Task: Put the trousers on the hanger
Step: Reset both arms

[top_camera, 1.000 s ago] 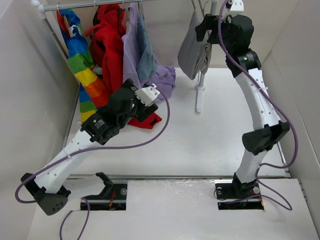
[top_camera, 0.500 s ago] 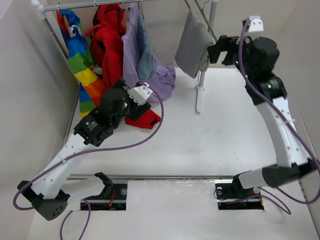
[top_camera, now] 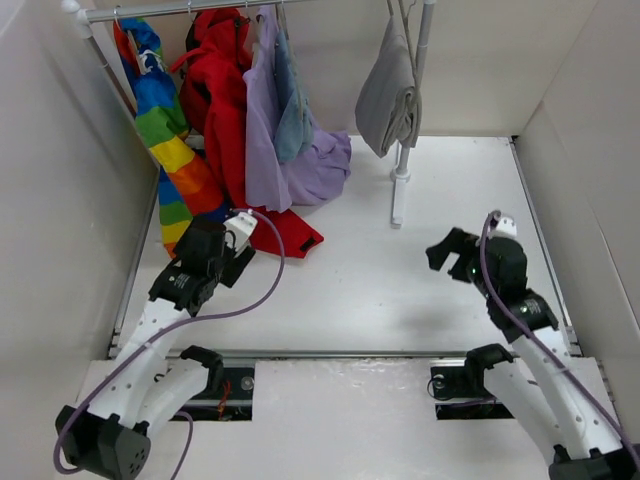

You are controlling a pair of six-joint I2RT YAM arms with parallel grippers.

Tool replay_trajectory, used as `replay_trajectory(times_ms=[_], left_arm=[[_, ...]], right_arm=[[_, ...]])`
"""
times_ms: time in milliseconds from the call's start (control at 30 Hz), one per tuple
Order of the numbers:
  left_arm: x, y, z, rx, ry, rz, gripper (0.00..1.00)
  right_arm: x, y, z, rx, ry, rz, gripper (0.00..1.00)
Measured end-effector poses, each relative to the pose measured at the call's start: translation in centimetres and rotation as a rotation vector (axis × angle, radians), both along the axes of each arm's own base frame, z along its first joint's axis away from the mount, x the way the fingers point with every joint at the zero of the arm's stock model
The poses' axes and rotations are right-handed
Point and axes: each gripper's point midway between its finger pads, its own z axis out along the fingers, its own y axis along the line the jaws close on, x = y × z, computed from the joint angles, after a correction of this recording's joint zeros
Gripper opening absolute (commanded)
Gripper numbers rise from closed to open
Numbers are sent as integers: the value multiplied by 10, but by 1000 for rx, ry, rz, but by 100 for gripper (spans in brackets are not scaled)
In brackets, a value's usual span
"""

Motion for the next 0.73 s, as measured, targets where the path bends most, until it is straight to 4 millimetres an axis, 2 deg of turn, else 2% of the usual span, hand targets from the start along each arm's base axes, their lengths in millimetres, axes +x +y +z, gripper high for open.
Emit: replay_trajectory(times_ms=[33, 67, 100, 133, 167, 267, 333, 500, 733], left_arm=[[-3, 8, -12, -1, 26, 37, 99], [-6, 16, -23, -3, 50, 74, 99], [-8, 22, -30, -9, 62, 105, 99], [-9, 29, -36, -20, 68, 141, 99], [-10, 34, -42, -30, 72, 174, 99], [-12, 47, -54, -75, 69, 262, 99], [-13, 53, -59, -106, 70, 307, 99], [-9, 65, -54, -157, 18, 378, 99], [-6, 59, -51, -229, 2, 357, 99]], right_arm=[[-9, -5, -26, 10, 57, -33, 100], [-17, -9, -42, 20, 84, -60, 100], [-25, -13, -53, 32, 101, -89, 100], [-31, -18, -56, 47, 92, -115, 100], [-34, -22, -53, 62, 67, -139, 100], [-37, -35, -23, 124, -66, -219, 100], [-38, -40, -18, 136, -95, -252, 100], [-37, -50, -21, 123, -83, -311, 100], [-31, -51, -37, 90, -11, -330, 100]])
